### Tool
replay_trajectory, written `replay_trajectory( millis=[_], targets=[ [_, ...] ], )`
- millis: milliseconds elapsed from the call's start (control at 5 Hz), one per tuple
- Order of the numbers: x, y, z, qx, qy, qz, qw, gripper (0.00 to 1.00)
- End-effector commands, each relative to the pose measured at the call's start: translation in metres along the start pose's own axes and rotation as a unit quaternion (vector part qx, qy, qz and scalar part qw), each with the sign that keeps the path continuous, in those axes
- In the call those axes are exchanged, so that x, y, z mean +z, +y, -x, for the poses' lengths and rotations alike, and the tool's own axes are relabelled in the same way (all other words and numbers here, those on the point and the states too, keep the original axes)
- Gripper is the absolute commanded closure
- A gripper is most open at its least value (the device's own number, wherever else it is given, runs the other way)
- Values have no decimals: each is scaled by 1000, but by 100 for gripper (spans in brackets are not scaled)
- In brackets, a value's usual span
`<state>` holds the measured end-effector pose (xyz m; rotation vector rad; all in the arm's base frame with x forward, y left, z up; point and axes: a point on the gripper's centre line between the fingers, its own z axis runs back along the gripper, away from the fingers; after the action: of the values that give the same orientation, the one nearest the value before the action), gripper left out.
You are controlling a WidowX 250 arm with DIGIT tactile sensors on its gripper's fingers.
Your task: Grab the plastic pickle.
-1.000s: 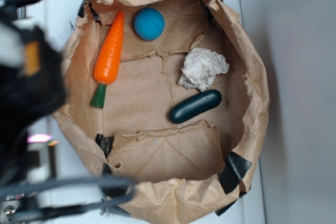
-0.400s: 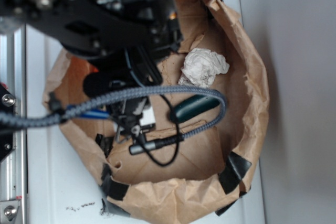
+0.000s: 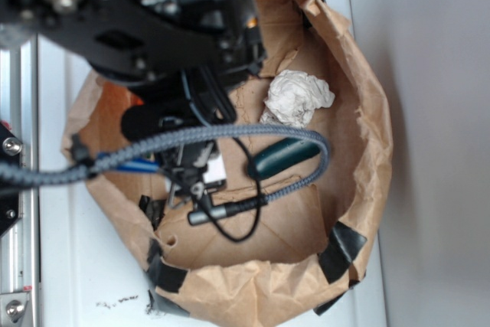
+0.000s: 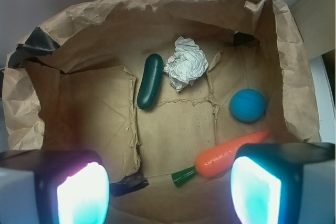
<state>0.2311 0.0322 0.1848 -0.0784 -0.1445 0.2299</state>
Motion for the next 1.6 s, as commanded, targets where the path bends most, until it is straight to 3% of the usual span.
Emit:
replay_trajectory(
  millis=[0,600,800,1200,1400],
  targets=[
    [10,6,-4,2,-21,0,1000,0],
    [-71,-7,-21,-25,-38,-8,999,0],
    [-98,-14,-44,6,-37,-45,998,0],
    [-121,-21,-69,93,-14,-39,995,0],
    [-121,-22,-68,128,3,-25,991,0]
  ],
)
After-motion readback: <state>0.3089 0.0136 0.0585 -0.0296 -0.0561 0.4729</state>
